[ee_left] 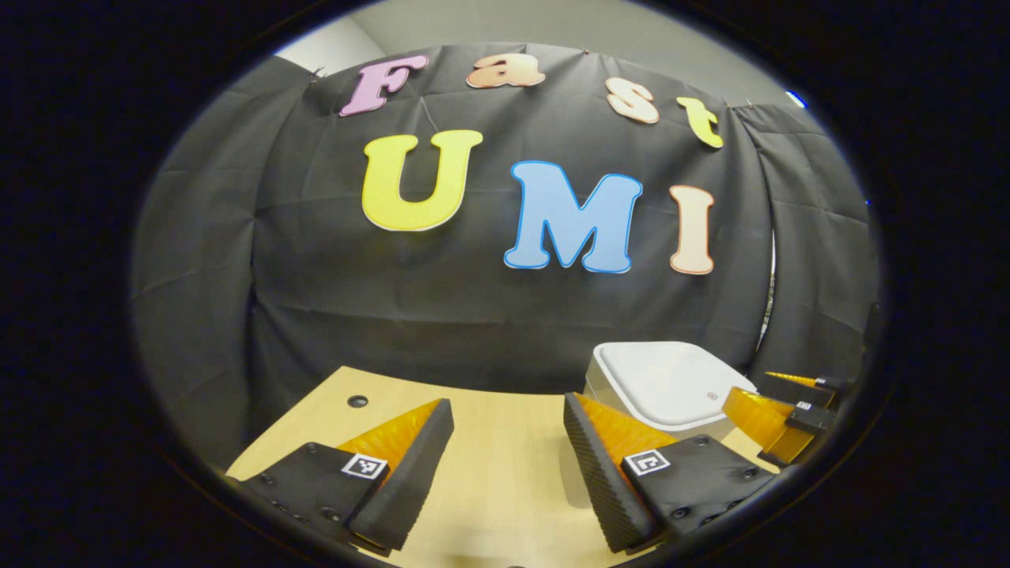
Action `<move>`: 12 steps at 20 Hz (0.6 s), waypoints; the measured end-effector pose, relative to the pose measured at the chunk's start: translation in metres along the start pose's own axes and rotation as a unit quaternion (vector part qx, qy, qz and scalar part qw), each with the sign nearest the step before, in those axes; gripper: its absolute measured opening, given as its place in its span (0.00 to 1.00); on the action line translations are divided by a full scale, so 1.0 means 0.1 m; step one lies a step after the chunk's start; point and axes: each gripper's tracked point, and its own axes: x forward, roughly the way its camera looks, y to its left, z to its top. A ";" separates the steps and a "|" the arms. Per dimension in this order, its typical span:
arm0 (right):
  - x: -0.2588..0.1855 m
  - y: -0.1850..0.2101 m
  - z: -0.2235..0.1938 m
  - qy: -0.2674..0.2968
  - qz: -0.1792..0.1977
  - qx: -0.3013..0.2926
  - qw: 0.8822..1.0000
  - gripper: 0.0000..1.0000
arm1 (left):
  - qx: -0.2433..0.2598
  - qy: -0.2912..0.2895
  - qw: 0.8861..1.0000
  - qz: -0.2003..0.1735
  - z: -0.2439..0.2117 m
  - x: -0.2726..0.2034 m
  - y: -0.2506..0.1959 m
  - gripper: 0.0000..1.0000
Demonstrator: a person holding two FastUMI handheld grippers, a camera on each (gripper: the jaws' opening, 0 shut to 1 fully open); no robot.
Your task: Press the lid of the desktop garbage bin to open it, pick up the crumpled paper on the desktop and throw it into the bin, then pick up the pop can on the desktop and drop it into the bin, and finally close the garbage bin lid.
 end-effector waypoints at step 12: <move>-0.22 0.00 0.29 -0.040 -0.015 -0.048 0.998 0.98 | 0.046 -0.055 0.997 0.019 0.52 -0.58 -0.05 0.93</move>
